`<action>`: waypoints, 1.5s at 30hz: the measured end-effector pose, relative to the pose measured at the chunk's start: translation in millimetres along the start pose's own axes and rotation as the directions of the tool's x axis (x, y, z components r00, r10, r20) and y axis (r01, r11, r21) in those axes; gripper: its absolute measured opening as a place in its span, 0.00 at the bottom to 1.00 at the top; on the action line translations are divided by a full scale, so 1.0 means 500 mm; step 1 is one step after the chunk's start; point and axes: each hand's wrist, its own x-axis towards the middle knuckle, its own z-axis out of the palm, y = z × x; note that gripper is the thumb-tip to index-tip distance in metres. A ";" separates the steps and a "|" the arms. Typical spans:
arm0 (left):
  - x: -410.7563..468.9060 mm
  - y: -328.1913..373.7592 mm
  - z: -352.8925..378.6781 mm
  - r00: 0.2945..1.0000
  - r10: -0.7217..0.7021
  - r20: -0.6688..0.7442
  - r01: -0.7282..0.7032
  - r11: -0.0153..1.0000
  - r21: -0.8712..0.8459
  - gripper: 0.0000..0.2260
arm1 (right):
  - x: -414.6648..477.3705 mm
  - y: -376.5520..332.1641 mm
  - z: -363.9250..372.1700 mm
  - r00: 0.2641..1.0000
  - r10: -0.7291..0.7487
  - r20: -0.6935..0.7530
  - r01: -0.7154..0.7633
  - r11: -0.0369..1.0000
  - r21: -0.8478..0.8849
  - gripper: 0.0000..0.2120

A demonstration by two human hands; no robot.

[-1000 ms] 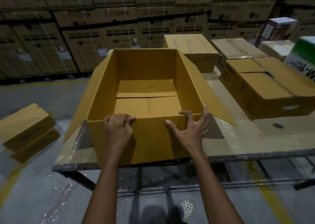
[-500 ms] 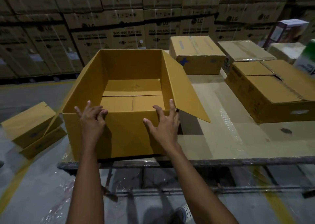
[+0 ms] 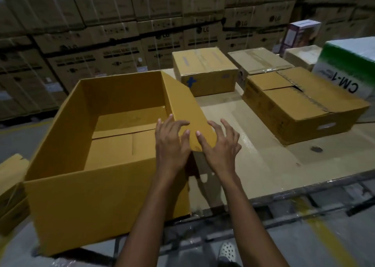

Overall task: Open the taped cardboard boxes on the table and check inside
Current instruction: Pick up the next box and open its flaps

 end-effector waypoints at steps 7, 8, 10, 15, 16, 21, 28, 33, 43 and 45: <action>0.271 -0.008 0.229 0.944 0.069 0.323 -0.068 0.998 -0.015 0.14 | 0.238 0.148 0.009 0.998 0.061 0.005 -0.061 0.997 0.042 0.25; 0.312 -0.021 0.260 0.942 0.040 0.334 -0.032 0.999 -0.029 0.14 | 0.282 0.168 0.009 0.998 0.062 0.002 -0.062 0.997 0.039 0.25; 0.388 -0.038 0.316 0.944 -0.035 0.329 0.054 0.997 -0.048 0.16 | 0.375 0.209 0.010 0.998 0.065 0.002 -0.065 0.997 0.036 0.25; 0.525 -0.084 0.447 0.936 -0.217 0.278 0.256 0.960 -0.113 0.18 | 0.611 0.292 0.019 0.999 0.042 0.029 -0.044 0.998 0.038 0.25; 0.544 -0.094 0.470 0.929 -0.251 0.273 0.292 0.948 -0.124 0.18 | 0.653 0.305 0.024 0.999 0.039 0.036 -0.040 0.999 0.028 0.25; 0.631 -0.173 0.568 0.880 -0.410 0.241 0.457 0.869 -0.190 0.18 | 0.833 0.375 0.081 0.995 0.017 0.103 -0.020 0.999 0.027 0.25; 0.750 -0.333 0.689 0.723 -0.657 0.213 0.687 0.652 -0.323 0.31 | 1.051 0.448 0.204 0.979 0.033 0.203 -0.044 0.998 0.052 0.26; 0.779 -0.420 0.749 0.621 -0.775 0.118 0.768 0.571 -0.291 0.45 | 1.151 0.490 0.280 0.963 0.060 0.262 -0.078 0.995 0.057 0.30; 0.744 -0.473 0.728 0.657 -0.717 0.233 0.740 0.556 -0.378 0.47 | 1.144 0.513 0.316 0.961 0.084 0.265 -0.079 0.996 -0.031 0.29; 0.730 -0.462 0.713 0.677 -0.693 0.247 0.726 0.573 -0.381 0.48 | 1.141 0.505 0.310 0.948 0.122 0.293 -0.120 0.992 -0.026 0.30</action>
